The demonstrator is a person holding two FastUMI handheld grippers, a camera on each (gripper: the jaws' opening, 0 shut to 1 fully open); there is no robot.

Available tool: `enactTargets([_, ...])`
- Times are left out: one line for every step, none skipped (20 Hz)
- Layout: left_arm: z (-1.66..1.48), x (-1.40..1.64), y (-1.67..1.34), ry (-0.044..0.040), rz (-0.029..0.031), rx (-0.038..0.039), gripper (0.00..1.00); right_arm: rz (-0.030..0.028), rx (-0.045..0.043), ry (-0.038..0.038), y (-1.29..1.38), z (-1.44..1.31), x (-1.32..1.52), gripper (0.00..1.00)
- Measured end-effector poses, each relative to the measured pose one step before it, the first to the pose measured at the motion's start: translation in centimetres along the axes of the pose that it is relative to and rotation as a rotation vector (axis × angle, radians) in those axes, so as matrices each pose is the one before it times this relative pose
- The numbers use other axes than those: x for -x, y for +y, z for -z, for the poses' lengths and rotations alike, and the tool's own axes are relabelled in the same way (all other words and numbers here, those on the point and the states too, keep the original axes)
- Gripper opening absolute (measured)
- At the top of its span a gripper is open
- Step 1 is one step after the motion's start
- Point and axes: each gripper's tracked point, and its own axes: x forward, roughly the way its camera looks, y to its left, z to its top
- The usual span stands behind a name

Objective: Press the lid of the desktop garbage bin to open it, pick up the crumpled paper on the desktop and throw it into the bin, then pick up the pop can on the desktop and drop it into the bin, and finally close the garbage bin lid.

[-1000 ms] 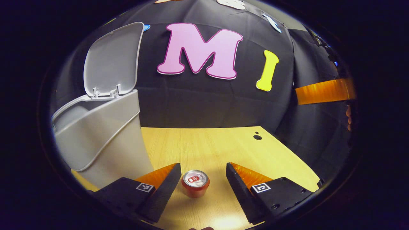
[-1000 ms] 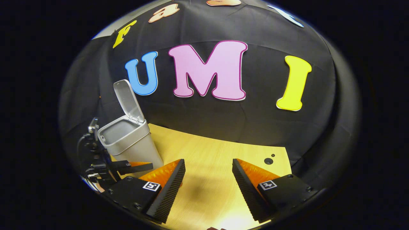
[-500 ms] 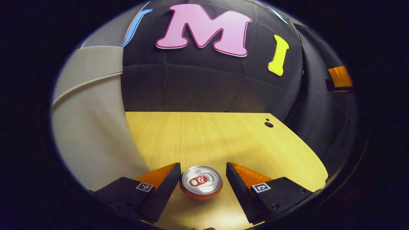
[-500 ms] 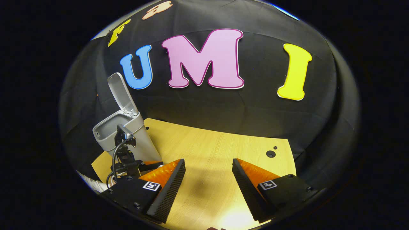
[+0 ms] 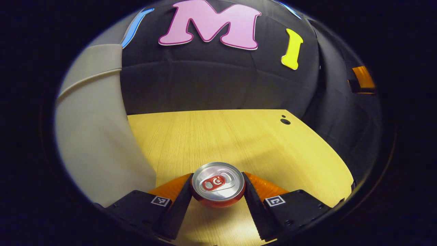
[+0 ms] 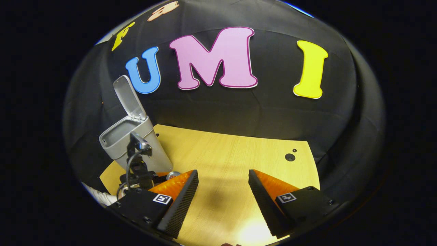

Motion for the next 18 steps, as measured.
enactTargets([-1.285, 1.124, -0.492, -0.02561, 0.01124, -0.01413, 0.86, 0.00390, -0.00371, -0.00347, 0.082, 0.013, 0.227, 0.95])
enactTargets([-1.602, 1.331, -0.466, -0.03222, 0.01467, -0.00962, 0.85, 0.00342, -0.00239, -0.00395, 0.003, -0.066, 0.251, 0.95])
enactTargets([-1.948, 1.282, -0.572, -0.03641, 0.01784, -0.00549, 0.86, 0.00274, -0.00187, -0.00849, 0.113, -0.075, 0.385, 0.96])
enactTargets([-1.959, 1.190, -0.203, -0.03867, 0.01063, -0.00393, 0.86, 0.00425, 0.00059, -0.00821, 0.043, -0.138, 0.418, 0.95])
enactTargets([-2.083, 1.309, -0.146, -0.03357, 0.00860, -0.00551, 0.85, 0.00467, 0.00097, -0.00837, 0.178, -0.102, 0.347, 0.95])
enactTargets([-2.005, 1.219, 0.036, -0.03387, 0.00625, -0.00707, 0.85, 0.00304, -0.00112, -0.00794, 0.181, -0.079, 0.447, 0.95])
enactTargets([-1.930, 1.548, 0.202, -0.02776, 0.00024, -0.00760, 0.85, -0.00025, -0.00427, -0.00628, 0.298, -0.041, 0.358, 0.95])
enactTargets([-2.087, 1.285, 0.251, -0.02780, -0.00325, -0.00264, 0.85, -0.00166, -0.00544, -0.00409, 0.294, 0.042, 0.451, 0.96])
enactTargets([-2.041, 1.190, 0.637, -0.02618, -0.00403, 0.00461, 0.85, -0.00341, -0.00435, -0.00266, 0.430, 0.110, 0.395, 0.96])
enactTargets([-1.897, 1.141, 0.767, -0.02158, -0.00636, 0.00939, 0.85, -0.00080, -0.00075, -0.00055, 0.454, 0.274, 0.315, 0.95])
enactTargets([-1.781, 1.328, 1.103, -0.02354, -0.00899, 0.01022, 0.84, -0.00014, 0.00042, -0.00129, 0.379, 0.171, 0.301, 0.96])
enactTargets([-1.376, 1.111, 1.248, -0.01202, -0.01665, 0.00428, 0.85, -0.00274, -0.00118, -0.00253, 0.504, 0.107, 0.363, 0.96])
enactTargets([-1.412, 1.105, 1.290, -0.01445, -0.01757, -0.00119, 0.84, -0.00534, -0.00146, -0.00051, 0.586, 0.308, 0.324, 0.96])
enactTargets([-1.025, 0.706, 1.710, -0.00594, -0.02923, -0.00676, 0.85, -0.00686, 0.00047, 0.00116, 0.498, 0.199, 0.277, 0.96])
enactTargets([-0.762, 0.506, 2.033, 0.00192, -0.04301, -0.00741, 0.84, -0.00468, 0.00124, 0.00282, 0.429, 0.212, 0.164, 0.96])
enactTargets([-0.491, 0.263, 1.963, -0.00038, -0.03887, -0.00206, 0.84, -0.00300, -0.00058, 0.00401, 0.392, 0.227, 0.098, 0.96])
enactTargets([-0.357, 0.110, 1.726, -0.00584, -0.03475, -0.00097, 0.84, -0.00671, -0.00399, 0.00317, 0.391, 0.172, 0.129, 0.96])
enactTargets([-0.137, 0.171, 1.941, -0.00021, -0.03629, -0.00661, 0.85, -0.00547, -0.00455, 0.00060, 0.427, 0.125, 0.025, 0.96])
